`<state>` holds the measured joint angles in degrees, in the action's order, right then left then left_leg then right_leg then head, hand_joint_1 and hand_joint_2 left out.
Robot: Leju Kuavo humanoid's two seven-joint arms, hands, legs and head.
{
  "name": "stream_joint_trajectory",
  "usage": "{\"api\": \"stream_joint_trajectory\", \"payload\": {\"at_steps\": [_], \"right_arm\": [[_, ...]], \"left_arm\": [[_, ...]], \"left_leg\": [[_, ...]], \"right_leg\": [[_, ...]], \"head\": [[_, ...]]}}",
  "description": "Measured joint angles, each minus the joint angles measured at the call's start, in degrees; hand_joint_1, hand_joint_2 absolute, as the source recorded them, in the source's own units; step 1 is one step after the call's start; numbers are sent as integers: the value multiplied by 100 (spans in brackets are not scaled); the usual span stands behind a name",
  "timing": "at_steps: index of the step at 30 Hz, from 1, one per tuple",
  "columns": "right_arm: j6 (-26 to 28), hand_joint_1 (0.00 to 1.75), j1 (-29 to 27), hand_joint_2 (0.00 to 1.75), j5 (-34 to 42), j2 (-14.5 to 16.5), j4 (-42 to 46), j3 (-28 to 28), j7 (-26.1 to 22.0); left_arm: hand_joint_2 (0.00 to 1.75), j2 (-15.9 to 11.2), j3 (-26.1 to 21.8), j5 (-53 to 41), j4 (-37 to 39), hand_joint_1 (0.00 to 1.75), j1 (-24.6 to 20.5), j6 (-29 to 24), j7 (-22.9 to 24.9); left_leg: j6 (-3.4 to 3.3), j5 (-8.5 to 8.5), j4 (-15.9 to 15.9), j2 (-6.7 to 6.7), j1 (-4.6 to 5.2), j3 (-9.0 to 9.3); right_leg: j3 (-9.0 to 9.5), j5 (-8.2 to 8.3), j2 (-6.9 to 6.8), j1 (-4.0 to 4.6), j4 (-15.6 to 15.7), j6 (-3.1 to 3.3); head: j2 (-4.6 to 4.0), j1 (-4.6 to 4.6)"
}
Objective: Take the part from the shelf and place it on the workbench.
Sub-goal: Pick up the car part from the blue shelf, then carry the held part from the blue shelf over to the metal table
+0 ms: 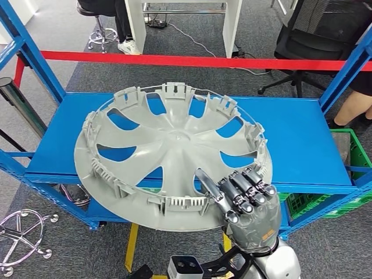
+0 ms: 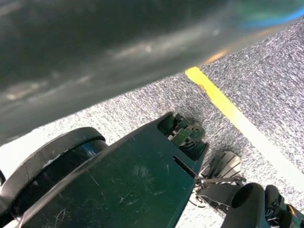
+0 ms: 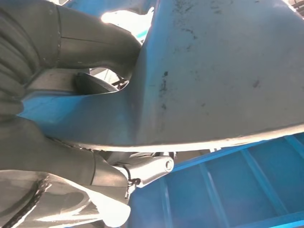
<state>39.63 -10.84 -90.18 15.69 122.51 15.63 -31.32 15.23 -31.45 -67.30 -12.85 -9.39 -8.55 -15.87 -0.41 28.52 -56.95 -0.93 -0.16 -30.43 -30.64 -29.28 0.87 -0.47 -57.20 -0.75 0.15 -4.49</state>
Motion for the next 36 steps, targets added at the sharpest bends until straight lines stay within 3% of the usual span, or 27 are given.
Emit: {"api": "stream_joint_trajectory", "payload": {"at_steps": [12,25,30,36], "right_arm": [[0,175,6,175,1,-2,0,17,17],[0,175,-7,175,1,-2,20,-17,-116],[0,175,-71,175,2,5,156,-69,-181],[0,175,-162,175,2,31,241,-140,-229]], "left_arm": [[0,-1,-16,19,-1,0,-6,-16,-18],[0,-47,-475,632,-15,0,7,-151,-108],[0,-215,-1286,1580,-15,0,235,-158,-115],[0,-310,-1995,1984,-15,0,431,-104,-160]], "left_leg": [[0,0,0,0,0,0],[0,0,0,0,0,0],[0,0,0,1,0,0],[0,1,1,1,0,-1]], "right_leg": [[0,0,0,0,0,0],[0,0,1,0,0,0],[-3,-1,2,1,0,1],[-3,-3,1,1,0,2]], "head": [[0,0],[0,1],[0,1],[0,1]]}}
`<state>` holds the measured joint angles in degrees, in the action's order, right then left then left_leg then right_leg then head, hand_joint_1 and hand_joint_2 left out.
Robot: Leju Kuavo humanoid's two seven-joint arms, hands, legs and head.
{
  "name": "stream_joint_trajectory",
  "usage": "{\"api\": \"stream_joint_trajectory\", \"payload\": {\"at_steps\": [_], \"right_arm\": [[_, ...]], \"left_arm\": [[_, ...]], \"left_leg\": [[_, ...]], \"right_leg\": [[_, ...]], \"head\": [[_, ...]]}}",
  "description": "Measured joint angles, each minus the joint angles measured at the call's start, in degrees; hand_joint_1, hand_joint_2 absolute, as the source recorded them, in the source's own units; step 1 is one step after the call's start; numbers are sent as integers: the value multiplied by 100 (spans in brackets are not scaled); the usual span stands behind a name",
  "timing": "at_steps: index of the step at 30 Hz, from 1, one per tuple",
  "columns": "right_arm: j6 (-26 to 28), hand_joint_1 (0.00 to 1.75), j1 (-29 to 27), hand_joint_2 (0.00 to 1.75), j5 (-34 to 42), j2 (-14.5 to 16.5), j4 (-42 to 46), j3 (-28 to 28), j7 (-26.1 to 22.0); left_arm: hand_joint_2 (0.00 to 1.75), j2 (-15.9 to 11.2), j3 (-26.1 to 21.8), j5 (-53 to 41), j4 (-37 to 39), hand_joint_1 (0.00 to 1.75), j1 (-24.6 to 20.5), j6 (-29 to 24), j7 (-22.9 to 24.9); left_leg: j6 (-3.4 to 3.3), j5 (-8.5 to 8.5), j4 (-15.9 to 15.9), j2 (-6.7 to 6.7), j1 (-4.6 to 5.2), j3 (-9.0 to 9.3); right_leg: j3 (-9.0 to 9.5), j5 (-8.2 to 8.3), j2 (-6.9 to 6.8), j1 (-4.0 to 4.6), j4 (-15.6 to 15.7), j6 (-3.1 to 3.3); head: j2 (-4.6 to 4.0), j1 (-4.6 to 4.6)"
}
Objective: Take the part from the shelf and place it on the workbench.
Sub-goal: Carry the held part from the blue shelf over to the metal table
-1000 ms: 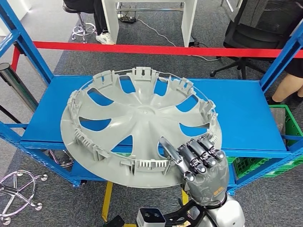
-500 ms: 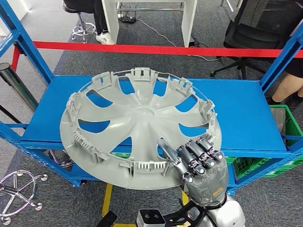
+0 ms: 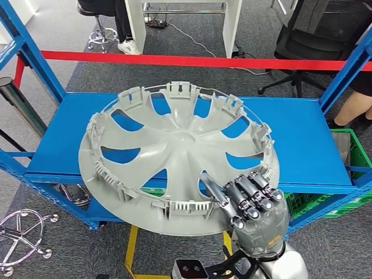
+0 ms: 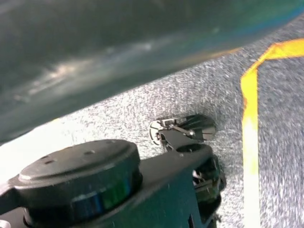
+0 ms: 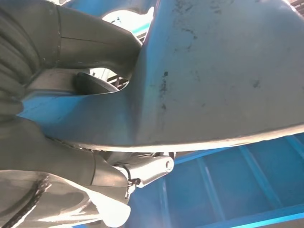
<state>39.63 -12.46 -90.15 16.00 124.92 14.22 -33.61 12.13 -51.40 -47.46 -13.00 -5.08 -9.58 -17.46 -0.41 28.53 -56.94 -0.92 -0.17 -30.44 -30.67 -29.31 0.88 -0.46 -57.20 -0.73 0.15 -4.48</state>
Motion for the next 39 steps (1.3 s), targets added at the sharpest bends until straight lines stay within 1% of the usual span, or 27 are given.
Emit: {"api": "stream_joint_trajectory", "payload": {"at_steps": [4,7,17,39], "right_arm": [[0,175,-41,175,-1,14,31,-45,-1],[0,175,-64,175,0,21,43,-60,-1],[0,175,-73,175,-1,24,45,-84,5],[0,175,-78,175,-1,26,48,-111,62]], "left_arm": [[0,-19,-232,26,0,0,20,1,2],[0,-27,-315,24,0,0,21,16,-1],[0,-39,-395,-68,0,0,22,102,-45],[0,-38,-387,-452,0,0,-13,137,-98]], "left_leg": [[0,0,0,0,0,0],[0,-1,0,0,0,1],[0,0,0,0,0,1],[0,0,0,0,0,1]], "right_leg": [[2,1,0,-1,0,0],[2,1,0,-1,0,-1],[1,1,0,0,0,0],[1,1,0,0,0,0]], "head": [[0,-1],[0,0],[0,0],[0,-1]]}}
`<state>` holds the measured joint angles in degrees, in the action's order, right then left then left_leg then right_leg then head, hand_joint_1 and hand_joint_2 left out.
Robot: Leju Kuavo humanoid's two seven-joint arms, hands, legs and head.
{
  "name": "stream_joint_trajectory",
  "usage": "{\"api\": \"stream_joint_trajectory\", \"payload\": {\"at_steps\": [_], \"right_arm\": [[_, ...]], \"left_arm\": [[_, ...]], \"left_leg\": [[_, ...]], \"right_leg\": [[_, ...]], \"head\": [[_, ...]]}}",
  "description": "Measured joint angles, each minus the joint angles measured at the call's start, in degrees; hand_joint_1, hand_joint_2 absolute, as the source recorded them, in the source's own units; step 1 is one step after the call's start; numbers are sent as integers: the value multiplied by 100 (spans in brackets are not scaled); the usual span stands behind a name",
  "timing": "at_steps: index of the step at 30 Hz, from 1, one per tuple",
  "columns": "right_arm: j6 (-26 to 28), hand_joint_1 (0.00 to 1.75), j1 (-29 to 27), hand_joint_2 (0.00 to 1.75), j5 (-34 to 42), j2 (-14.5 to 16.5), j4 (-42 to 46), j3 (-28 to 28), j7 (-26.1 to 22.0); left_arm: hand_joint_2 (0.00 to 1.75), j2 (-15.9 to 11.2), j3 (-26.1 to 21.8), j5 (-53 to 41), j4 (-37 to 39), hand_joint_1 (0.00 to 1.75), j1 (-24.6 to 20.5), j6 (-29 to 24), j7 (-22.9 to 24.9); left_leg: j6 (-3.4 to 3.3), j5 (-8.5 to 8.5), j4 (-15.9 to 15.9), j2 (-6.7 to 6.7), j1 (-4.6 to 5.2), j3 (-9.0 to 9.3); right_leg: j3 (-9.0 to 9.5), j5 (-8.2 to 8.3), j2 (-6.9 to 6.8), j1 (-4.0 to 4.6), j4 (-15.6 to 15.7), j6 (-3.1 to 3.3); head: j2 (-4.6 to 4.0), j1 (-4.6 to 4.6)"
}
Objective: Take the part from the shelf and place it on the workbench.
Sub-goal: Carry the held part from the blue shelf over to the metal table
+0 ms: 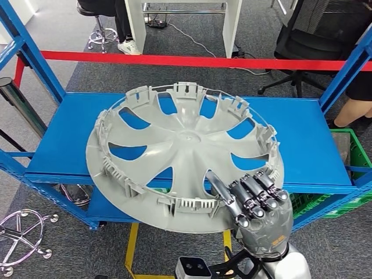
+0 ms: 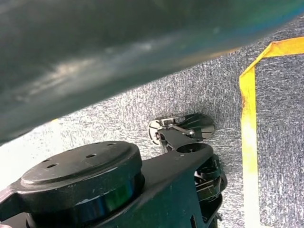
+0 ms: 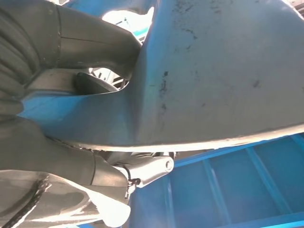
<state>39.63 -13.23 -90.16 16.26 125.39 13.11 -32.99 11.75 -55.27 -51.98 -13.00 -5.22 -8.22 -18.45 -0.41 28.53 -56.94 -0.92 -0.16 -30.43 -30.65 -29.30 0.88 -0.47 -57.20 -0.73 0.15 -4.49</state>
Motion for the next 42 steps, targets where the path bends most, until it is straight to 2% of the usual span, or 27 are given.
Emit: {"api": "stream_joint_trajectory", "payload": {"at_steps": [18,24,27,29,32,33,34,35,36,38,39,40,42], "right_arm": [[0,175,3,175,0,0,-2,0,62],[0,175,8,175,-1,0,-2,2,93],[0,175,8,175,-2,0,-2,4,100],[0,175,13,175,-1,0,-2,8,108],[0,175,16,175,0,-1,-3,8,115],[0,175,16,175,0,-2,-4,7,117],[0,175,16,175,0,-2,-4,7,119],[0,175,16,175,0,-1,-4,7,120],[0,175,17,175,0,-1,-4,7,120],[-1,175,22,175,-1,-1,-7,8,120],[-1,175,24,175,-1,-2,-9,9,120],[-2,175,26,175,-1,-2,-10,10,122],[-2,175,27,175,-2,-2,-12,10,128]], "left_arm": [[0,7,163,-248,0,0,-61,59,38],[0,-1,163,-254,0,0,-74,8,105],[0,3,163,-255,0,0,-79,-4,106],[0,10,163,-253,0,0,-91,-5,105],[0,15,162,-251,0,0,-89,-23,101],[0,17,162,-251,0,0,-85,-30,98],[0,19,161,-251,0,0,-83,-33,95],[0,23,161,-251,0,0,-83,-34,92],[0,28,161,-252,0,0,-83,-35,89],[0,29,160,-254,0,0,-86,-37,85],[0,27,160,-256,0,0,-87,-38,84],[0,25,159,-260,0,0,-89,-39,83],[0,22,159,-272,0,0,-88,-40,81]], "left_leg": [[-5,4,-13,0,6,-2],[-37,22,-55,-1,22,-15],[-96,-32,-9,11,14,-5],[-148,-92,70,35,-16,9],[-167,-113,79,69,-32,-12],[-166,-113,67,79,-35,-20],[-161,-110,51,84,-42,-27],[-148,-102,31,86,-54,-31],[-125,-88,1,83,-68,-34],[-44,-57,-77,73,-71,-73],[-2,-52,-124,68,-61,-103],[36,-60,-158,64,-50,-137],[93,-66,-206,62,-55,-188]], "right_leg": [[1,2,0,-5,5,-4],[3,15,-1,-21,9,-30],[-1,22,-3,-27,16,-87],[-117,-182,-24,-22,-228,-118],[-576,-719,-41,-37,-1306,-164],[-685,-774,-43,-47,-1564,-184],[-696,-708,-48,-60,-1612,-203],[-602,-540,-56,-80,-1437,-223],[-421,-321,-70,-106,-1082,-247],[-68,-96,-81,-119,-434,-279],[14,-82,-75,-120,-269,-275],[27,-123,-58,-109,-239,-253],[-28,-113,-42,-115,-242,-172]], "head": [[0,1],[0,2],[0,2],[0,-12],[0,-27],[0,-26],[0,-27],[0,-27],[0,-27],[1,-42],[1,-51],[1,-52],[1,-42]]}}
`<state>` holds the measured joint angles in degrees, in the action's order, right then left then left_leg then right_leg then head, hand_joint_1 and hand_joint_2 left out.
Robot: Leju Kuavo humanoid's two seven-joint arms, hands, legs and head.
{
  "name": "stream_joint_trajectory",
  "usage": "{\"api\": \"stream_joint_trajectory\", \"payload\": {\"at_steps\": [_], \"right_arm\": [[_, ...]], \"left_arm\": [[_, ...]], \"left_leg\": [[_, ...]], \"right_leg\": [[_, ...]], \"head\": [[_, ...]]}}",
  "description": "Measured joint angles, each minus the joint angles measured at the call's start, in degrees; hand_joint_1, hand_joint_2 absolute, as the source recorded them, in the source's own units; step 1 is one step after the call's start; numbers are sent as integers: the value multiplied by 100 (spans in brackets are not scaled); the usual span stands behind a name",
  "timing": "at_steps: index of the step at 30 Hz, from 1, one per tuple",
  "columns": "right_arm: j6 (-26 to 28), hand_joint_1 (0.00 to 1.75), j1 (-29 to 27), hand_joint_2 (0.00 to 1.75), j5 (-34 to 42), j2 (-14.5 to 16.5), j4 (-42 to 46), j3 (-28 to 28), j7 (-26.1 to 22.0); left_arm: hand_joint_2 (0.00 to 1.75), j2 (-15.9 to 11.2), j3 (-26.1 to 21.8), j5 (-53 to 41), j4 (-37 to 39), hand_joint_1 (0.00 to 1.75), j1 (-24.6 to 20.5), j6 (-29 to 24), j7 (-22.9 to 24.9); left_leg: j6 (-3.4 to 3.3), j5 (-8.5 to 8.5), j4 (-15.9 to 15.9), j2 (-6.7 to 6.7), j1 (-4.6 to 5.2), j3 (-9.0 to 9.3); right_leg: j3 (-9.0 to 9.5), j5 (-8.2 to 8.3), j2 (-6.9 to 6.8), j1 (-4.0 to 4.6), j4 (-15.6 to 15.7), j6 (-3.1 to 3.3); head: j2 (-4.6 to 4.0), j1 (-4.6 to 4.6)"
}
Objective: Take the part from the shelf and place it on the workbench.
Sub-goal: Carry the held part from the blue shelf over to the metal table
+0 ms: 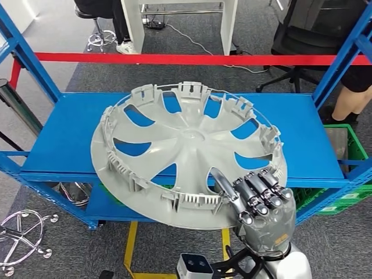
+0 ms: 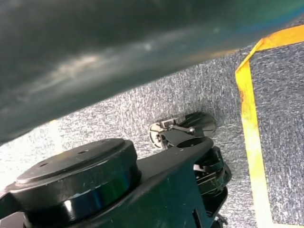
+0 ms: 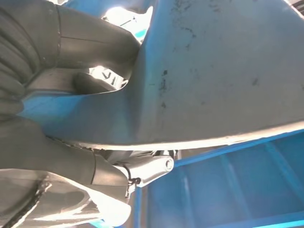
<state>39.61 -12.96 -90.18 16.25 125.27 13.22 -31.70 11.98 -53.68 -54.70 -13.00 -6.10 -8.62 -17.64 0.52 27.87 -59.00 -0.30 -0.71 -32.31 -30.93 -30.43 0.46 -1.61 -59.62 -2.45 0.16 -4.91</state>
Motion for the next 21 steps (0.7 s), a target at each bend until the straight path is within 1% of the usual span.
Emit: {"api": "stream_joint_trajectory", "payload": {"at_steps": [1,2,3,5,6,7,8,9,10,11,12,13,15,16,17,18,19,20,21], "right_arm": [[1,175,3,175,-1,1,-1,1,3],[0,175,6,175,-1,1,-1,3,4],[0,175,9,175,-1,2,-1,5,6],[0,175,11,175,-1,2,-2,7,10],[0,175,11,175,-2,2,-4,7,11],[0,175,11,175,-2,2,-6,7,11],[0,175,11,175,-3,2,-8,7,13],[0,175,11,175,-2,2,-10,7,15],[0,175,12,175,-2,2,-10,7,16],[0,175,13,175,-2,2,-9,7,19],[0,175,15,175,-1,2,-9,7,20],[0,175,17,175,-1,2,-9,8,21],[0,175,19,175,-2,1,-10,9,27],[0,175,19,175,-2,1,-10,8,31],[0,175,18,175,-1,0,-9,6,34],[1,175,19,175,0,-1,-9,4,38],[1,175,18,175,1,-1,-9,3,39],[1,175,18,175,2,-1,-9,1,40],[0,175,17,175,2,-1,-10,-2,41]], "left_arm": [[0,-1,0,-9,0,0,0,-1,0],[0,-1,0,-17,0,0,-2,-1,0],[0,0,0,-25,0,0,-5,-1,0],[0,0,0,-32,0,0,-6,-1,0],[0,0,0,-33,0,0,-4,-1,0],[0,1,0,-33,0,0,-3,-1,0],[0,1,0,-33,0,0,-3,-1,0],[0,1,0,-33,0,0,-6,-1,0],[0,-3,0,-33,-1,0,-12,-2,0],[0,-8,1,-35,-1,0,-19,-2,0],[0,-11,1,-37,-2,0,-25,-3,0],[0,-14,1,-38,-2,0,-28,-3,0],[0,-9,0,-47,-2,0,-22,-2,1],[0,-7,0,-57,-2,0,-23,-1,2],[0,-3,0,-68,-2,0,-28,-1,2],[0,1,0,-79,-2,0,-35,-1,2],[0,2,0,-88,-2,0,-41,-1,2],[0,4,-1,-96,-2,0,-43,1,2],[0,8,-1,-111,-2,0,-41,3,2]], "left_leg": [[25,64,-53,3,-8,-36],[47,203,-199,6,-16,-99],[65,408,-455,9,-21,-197],[81,838,-1182,11,-21,-444],[76,946,-1460,11,-20,-516],[58,943,-1559,11,-16,-505],[24,838,-1441,11,-7,-394],[-28,663,-1117,10,11,-188],[-101,515,-697,8,39,56],[-157,408,-312,7,65,269],[-193,348,-39,6,92,410],[-210,333,95,5,116,463],[-206,242,178,9,127,436],[-213,176,229,21,115,412],[-228,105,280,33,97,377],[-235,37,324,46,79,330],[-241,-17,329,54,77,268],[-246,-66,324,57,77,197],[-238,-116,313,62,78,120]], "right_leg": [[-30,18,-1,1,-3,53],[-64,46,-11,1,1,108],[-101,76,-25,6,4,163],[-181,128,-45,44,0,240],[-217,154,-52,69,-2,266],[-250,179,-56,96,-3,286],[-277,205,-57,123,-3,297],[-298,230,-55,147,-3,303],[-315,255,-53,163,-2,306],[-331,283,-53,176,-1,300],[-349,316,-57,175,2,284],[-368,354,-62,165,8,260],[-403,433,-69,151,36,195],[-430,407,-65,148,31,162],[-478,289,-60,150,-41,129],[-544,81,-56,149,-215,99],[-624,-186,-53,138,-487,73],[-705,-429,-54,130,-829,50],[-754,-559,-54,121,-1151,31]], "head": [[0,14],[0,26],[-1,38],[-1,52],[-1,50],[-1,50],[-1,50],[-1,50],[-1,48],[-1,45],[-1,44],[-1,45],[-1,47],[-1,47],[-1,40],[-1,32],[-1,28],[-1,20],[-1,19]]}}
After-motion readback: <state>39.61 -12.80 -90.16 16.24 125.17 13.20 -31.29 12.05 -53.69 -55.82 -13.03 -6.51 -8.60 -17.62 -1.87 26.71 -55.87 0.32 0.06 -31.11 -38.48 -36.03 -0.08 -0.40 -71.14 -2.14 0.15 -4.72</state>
